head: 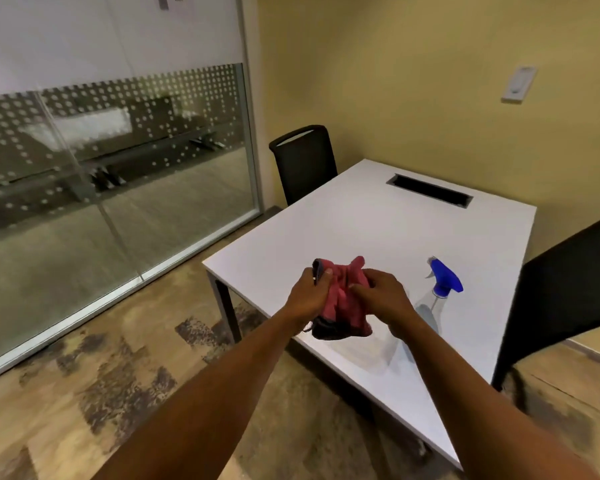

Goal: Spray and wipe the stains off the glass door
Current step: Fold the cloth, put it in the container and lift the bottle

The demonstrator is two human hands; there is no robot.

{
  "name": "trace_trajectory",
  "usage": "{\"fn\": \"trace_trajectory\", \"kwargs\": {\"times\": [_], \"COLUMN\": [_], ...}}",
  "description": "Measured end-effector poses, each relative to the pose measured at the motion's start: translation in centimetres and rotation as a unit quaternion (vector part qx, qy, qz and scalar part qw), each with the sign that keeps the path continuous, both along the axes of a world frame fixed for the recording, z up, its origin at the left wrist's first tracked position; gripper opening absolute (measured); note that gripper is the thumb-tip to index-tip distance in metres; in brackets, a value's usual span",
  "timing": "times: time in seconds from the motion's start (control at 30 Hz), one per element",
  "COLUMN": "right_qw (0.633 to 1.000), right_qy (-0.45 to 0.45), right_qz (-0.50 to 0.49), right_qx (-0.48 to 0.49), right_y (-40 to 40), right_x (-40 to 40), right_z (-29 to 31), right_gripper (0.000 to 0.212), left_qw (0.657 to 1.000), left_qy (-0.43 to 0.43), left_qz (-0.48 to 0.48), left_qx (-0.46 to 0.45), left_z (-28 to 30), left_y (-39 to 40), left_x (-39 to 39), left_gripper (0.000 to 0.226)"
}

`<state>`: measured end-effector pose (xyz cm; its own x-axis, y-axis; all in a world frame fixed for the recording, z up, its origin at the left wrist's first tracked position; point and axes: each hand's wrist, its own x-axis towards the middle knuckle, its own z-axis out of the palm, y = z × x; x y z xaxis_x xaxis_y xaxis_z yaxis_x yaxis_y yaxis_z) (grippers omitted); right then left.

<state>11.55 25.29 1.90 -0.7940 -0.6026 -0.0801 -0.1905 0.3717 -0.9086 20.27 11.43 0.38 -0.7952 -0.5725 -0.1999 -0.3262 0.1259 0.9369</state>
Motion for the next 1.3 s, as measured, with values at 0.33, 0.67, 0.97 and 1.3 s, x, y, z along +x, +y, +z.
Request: {"fn": "trace_trajectory", "kwargs": {"times": [0.33, 0.67, 0.97, 1.3], "right_qw": [0.976, 0.99, 0.978, 0.908], "right_qy": [-0.203, 0.089, -0.007, -0.079], "right_qz": [0.03, -0.009, -0.179, -0.341], "right_qx": [-0.075, 0.111, 0.107, 0.23], "right_y": [-3.4, -4.0, -3.2, -2.5], "right_x": [-7.4, -11.6, -10.3, -9.1], "right_z": [0.8, -3.1, -6.3, -11.5], "right_gripper": [0.031, 0.055, 0.018, 0.025], "left_qw": [0.992, 0.945, 0.85, 0.857], "left_qy": [0.024, -0.126, -0.215, -0.174], "left_qz": [-0.106, -0.3, -0.456, -0.451], "left_qx": [0.06, -0.027, -0.156, -0.179], "left_z": [-0.1, -0.7, -3.6, -8.5], "left_y": [-2.9, -7.1, -8.9, -7.8], "left_x": [-8.0, -14.1, -19.6, -21.1], "left_gripper": [0.019, 0.025, 0.02, 0.038]}}
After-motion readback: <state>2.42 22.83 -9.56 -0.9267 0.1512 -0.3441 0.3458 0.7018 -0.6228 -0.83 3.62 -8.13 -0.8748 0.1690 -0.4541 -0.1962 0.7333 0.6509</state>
